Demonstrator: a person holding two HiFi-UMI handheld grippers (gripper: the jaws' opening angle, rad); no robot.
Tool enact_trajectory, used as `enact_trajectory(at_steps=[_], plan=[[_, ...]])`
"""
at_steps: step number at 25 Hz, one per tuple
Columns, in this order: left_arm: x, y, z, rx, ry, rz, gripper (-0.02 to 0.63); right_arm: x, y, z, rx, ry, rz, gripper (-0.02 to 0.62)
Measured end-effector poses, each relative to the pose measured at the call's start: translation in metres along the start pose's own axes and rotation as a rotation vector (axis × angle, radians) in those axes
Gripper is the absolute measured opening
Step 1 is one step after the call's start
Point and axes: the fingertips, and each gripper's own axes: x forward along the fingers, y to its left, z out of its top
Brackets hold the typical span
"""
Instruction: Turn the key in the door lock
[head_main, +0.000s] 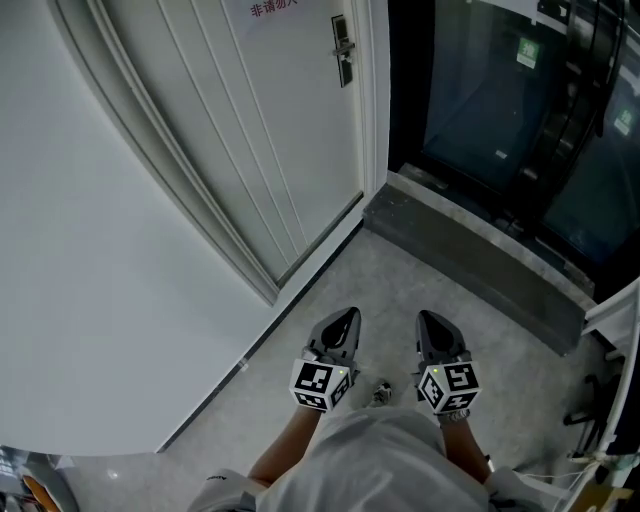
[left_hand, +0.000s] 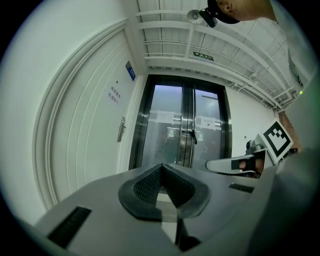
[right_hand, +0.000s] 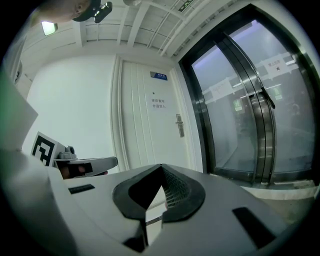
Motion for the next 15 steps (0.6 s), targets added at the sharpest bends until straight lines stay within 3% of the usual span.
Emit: enact_trajectory(at_steps=[10, 15], plan=[[0.082, 0.006, -0.003, 0.008, 0.013, 0.059, 0.008, 0.054, -0.075, 0.016, 0.019, -0.01, 0.036, -0.011], [0.102, 0.012, 0.0, 0.016, 0.02, 0.072, 0.008, 0.073, -0.093, 0.019, 0.038, -0.014, 0.044, -0.011]])
